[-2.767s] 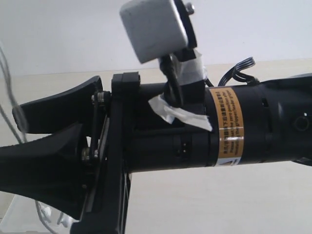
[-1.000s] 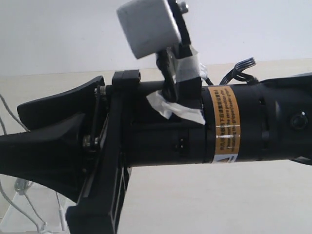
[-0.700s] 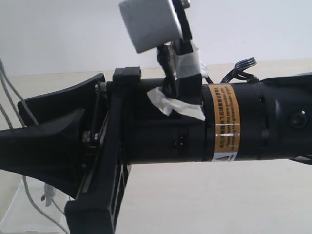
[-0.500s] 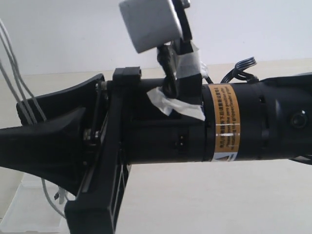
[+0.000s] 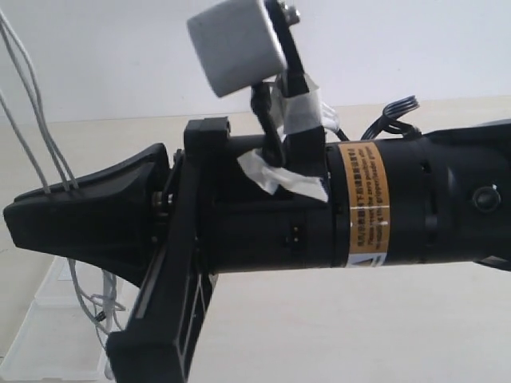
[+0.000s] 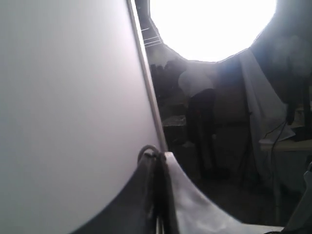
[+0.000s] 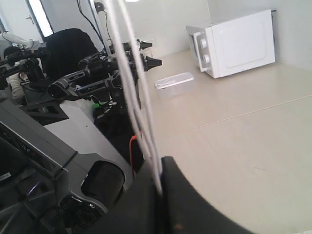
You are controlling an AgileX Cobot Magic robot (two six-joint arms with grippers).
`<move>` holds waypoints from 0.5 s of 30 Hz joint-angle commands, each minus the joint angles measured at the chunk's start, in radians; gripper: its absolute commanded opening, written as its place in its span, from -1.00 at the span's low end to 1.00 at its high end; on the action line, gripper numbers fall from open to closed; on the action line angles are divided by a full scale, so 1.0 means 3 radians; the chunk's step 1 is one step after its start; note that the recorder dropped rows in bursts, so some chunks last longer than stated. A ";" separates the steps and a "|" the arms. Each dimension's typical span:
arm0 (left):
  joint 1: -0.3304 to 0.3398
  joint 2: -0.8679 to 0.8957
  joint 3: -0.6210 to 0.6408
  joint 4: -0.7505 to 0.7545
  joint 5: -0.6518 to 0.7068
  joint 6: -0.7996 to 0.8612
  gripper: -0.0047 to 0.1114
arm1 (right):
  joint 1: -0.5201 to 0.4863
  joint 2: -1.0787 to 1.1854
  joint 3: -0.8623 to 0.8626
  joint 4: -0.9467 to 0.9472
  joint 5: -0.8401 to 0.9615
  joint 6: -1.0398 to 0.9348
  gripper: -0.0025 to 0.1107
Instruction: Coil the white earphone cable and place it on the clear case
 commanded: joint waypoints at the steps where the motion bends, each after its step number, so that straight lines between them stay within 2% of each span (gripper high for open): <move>1: 0.0002 -0.0153 -0.0007 0.0651 0.0030 -0.0228 -0.92 | 0.0004 -0.0024 -0.0027 -0.0013 0.0053 0.0059 -0.96; 5: 0.0002 -0.0284 -0.0007 0.1697 0.0161 -0.0622 -0.92 | 0.0004 -0.0079 -0.0027 -0.0013 0.0155 0.0072 -0.96; 9: 0.0002 -0.0384 -0.0007 0.2502 0.0348 -0.1010 -0.92 | 0.0004 -0.0101 -0.0027 -0.0056 0.0204 0.0156 -0.96; 12: 0.0002 -0.0440 0.0001 0.2838 0.0576 -0.1166 -0.92 | 0.0004 -0.0101 -0.0027 -0.0113 0.0204 0.0238 -0.96; 15: -0.0004 -0.0504 0.0110 0.3051 0.0576 -0.1228 -0.92 | 0.0004 -0.0132 -0.0027 -0.0106 0.0221 0.0254 -0.96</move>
